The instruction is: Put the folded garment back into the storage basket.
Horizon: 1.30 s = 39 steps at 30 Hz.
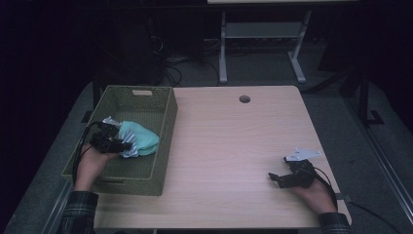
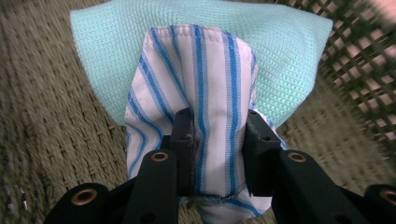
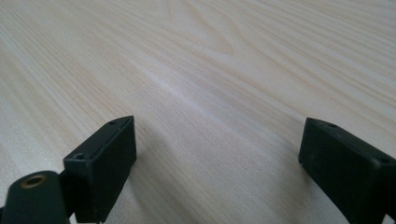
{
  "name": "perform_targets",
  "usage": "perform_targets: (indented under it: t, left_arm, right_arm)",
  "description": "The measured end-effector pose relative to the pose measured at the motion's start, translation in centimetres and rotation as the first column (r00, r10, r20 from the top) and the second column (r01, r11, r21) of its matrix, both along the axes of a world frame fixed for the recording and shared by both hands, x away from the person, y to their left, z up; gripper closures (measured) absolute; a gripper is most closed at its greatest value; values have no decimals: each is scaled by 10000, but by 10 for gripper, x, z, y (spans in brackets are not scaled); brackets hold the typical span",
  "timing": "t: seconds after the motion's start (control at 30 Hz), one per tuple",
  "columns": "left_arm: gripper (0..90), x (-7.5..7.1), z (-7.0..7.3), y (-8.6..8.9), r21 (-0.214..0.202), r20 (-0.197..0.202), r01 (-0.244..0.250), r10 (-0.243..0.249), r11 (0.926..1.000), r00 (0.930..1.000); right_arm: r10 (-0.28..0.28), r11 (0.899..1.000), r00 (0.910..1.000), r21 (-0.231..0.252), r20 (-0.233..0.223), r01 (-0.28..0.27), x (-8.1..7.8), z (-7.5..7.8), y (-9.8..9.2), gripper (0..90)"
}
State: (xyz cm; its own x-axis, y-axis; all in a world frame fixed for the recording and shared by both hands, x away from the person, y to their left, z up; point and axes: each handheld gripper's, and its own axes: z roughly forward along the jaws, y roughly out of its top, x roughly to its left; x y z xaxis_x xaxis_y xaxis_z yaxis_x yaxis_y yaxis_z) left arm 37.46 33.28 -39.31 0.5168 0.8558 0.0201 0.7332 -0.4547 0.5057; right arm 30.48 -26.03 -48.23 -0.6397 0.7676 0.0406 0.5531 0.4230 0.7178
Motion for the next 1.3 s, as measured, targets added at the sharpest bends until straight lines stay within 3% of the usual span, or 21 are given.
perform_targets:
  t: [0.1,0.23,0.43,0.53,0.63,0.8,0.93,1.17,1.3]
  left_arm:
    - [622,1,-2,-1,261,33,20,-21,9997,10000]
    - [442,0,2,1,124,547,-191,184,9997,9983]
    - [290,-3,15,-1,-520,1120,-134,192,9986,9935]
    - [260,-5,25,-7,-1015,1382,13,128,9948,9903]
    - [229,-9,35,-19,-1421,1659,185,54,9897,9861]
    - [205,-13,52,-45,-1685,2201,762,-378,9827,9747]
    - [200,-17,61,-70,-2131,2436,1318,-780,9681,9667]
    - [193,-22,65,-121,-2026,2474,2390,-1865,9497,9508]
    - [188,-24,61,-147,-2135,2409,2824,-2297,9352,9430]
  right_arm:
    - [-1,10000,10000,-7,21,1,0,0,0,109]
    - [17,10000,10000,-11,43,-17,0,0,0,109]
    - [31,10000,10000,-10,49,-31,0,0,0,109]
    - [13,10000,10000,-13,57,-13,0,0,0,109]
    - [-12,10000,10000,-14,41,12,0,0,0,109]
    - [-32,10000,10000,1,2,32,0,0,0,109]
    - [-29,10000,10000,-2,7,29,0,0,0,109]
    - [-69,10000,10000,18,6,69,0,0,0,109]
    - [-58,10000,10000,22,5,58,0,0,0,109]
